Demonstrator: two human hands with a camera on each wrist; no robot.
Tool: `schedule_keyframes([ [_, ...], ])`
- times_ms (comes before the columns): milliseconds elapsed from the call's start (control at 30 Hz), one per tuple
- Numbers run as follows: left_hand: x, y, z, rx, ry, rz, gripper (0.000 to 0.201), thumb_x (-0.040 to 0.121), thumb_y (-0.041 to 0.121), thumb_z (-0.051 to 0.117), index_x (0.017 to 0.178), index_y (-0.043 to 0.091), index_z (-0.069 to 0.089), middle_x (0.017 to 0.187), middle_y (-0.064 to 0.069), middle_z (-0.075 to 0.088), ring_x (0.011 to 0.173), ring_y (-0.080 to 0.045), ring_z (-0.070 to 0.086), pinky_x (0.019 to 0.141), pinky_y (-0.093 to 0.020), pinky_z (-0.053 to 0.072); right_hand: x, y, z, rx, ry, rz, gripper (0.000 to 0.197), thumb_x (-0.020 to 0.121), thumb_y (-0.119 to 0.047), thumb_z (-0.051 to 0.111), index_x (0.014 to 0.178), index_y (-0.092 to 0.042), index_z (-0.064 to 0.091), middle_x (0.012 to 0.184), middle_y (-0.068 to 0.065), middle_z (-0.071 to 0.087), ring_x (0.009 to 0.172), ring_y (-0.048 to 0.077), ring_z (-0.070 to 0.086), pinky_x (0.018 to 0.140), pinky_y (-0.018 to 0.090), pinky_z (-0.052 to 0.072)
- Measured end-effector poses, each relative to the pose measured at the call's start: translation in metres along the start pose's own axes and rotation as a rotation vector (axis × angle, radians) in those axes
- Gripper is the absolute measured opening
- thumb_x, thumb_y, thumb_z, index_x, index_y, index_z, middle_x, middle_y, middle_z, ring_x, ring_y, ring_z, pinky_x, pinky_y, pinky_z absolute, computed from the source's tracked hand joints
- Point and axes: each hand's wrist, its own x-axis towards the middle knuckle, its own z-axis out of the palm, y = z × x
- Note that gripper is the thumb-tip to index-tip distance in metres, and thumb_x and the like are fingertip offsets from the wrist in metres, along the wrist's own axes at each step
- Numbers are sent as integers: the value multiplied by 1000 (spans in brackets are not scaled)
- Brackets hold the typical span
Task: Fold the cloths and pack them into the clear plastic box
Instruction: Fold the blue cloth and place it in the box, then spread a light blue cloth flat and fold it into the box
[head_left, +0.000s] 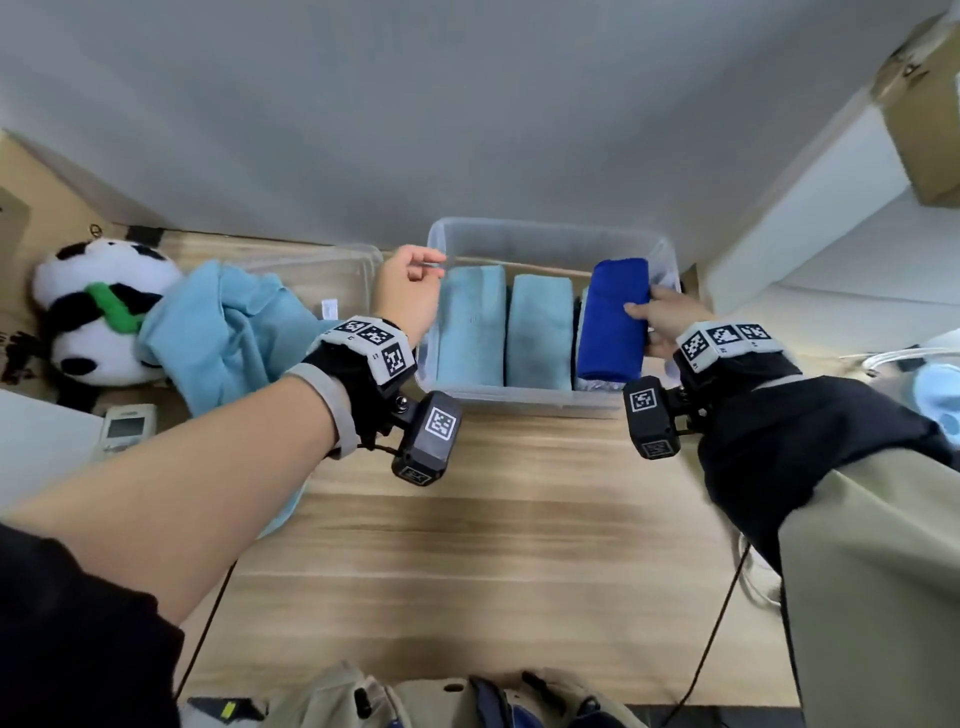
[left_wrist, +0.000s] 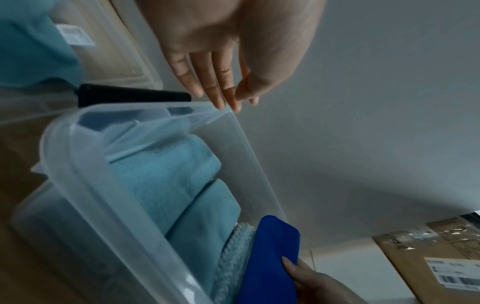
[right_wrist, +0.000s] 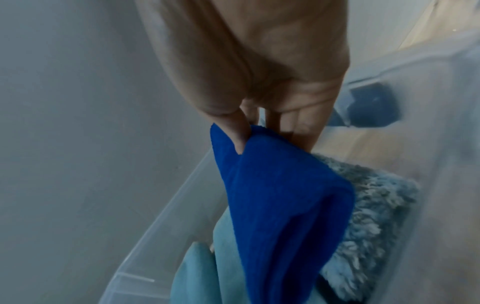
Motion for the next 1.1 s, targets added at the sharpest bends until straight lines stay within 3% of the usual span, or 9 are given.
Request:
schedule_keyframes([
  [67, 5, -8, -3, 31, 39, -8, 29, 85, -4, 43, 87, 19, 60, 80, 7, 59, 77, -10, 57, 71, -11, 48, 12, 1, 0, -171, 24, -11, 44, 96, -8, 44, 140, -9, 37, 140, 11, 47, 126, 32, 48, 105, 46, 40],
  [200, 6, -21, -5, 72, 59, -49, 32, 83, -7, 41, 85, 20, 58, 79, 11, 57, 88, -14, 57, 89, -28, 48, 20, 4, 3, -414, 88, -21, 49, 93, -8, 45, 141, -9, 34, 142, 16, 43, 128, 33, 45, 105, 40, 41],
  [433, -4, -35, -11, 74, 40, -65, 33, 84, -7, 45, 111, 8, 56, 98, -3, 55, 92, -14, 51, 72, -12, 42, 12, 12, 23, -869, 355, -172, 66, 87, -3, 44, 146, -5, 14, 151, 19, 23, 135, 36, 31, 104, 46, 35],
  [500, -7, -39, -13, 85, 25, -79, 35, 84, -6, 48, 116, 7, 54, 105, -4, 53, 94, -14, 50, 74, -13, 42, 8, 19, 28, -973, 278, -294, 59, 87, -7, 43, 144, -13, 26, 150, 16, 24, 136, 36, 26, 106, 48, 33],
  [600, -13, -41, -17, 92, 4, -90, 34, 86, -3, 50, 118, 8, 54, 108, -4, 53, 95, -13, 51, 82, -19, 40, 6, 28, 31, -1122, 95, -225, 45, 91, -14, 39, 135, -8, 41, 139, 15, 42, 125, 34, 41, 101, 40, 38],
  [733, -20, -46, -27, 95, 14, -94, 33, 87, 1, 47, 118, 11, 54, 111, -3, 56, 97, -12, 52, 89, -22, 42, -4, 29, 28, -950, 123, -212, 44, 93, -14, 40, 136, -6, 39, 139, 17, 43, 127, 34, 40, 103, 37, 34],
  [900, -37, -67, -48, 120, 58, -124, 32, 88, -2, 43, 116, 8, 56, 116, -10, 60, 96, -19, 55, 93, -34, 46, -27, 26, 45, -612, 241, -449, 34, 91, -12, 44, 124, -12, 52, 128, 7, 54, 111, 24, 53, 92, 31, 43],
  [1000, -47, -91, -66, 165, 51, -164, 30, 86, -3, 45, 112, 5, 58, 117, -14, 61, 108, -25, 57, 91, -28, 42, -51, 30, 80, -294, 133, -543, 26, 90, -4, 42, 107, -12, 59, 105, 2, 63, 88, 12, 58, 81, 24, 45],
  [1100, -55, -115, -90, 214, 63, -201, 27, 84, -3, 49, 106, 3, 63, 114, -16, 63, 110, -27, 58, 87, -21, 39, -81, 35, 115, -132, -19, -586, 26, 88, 1, 38, 94, -11, 60, 79, 5, 67, 71, 17, 64, 74, 28, 53],
])
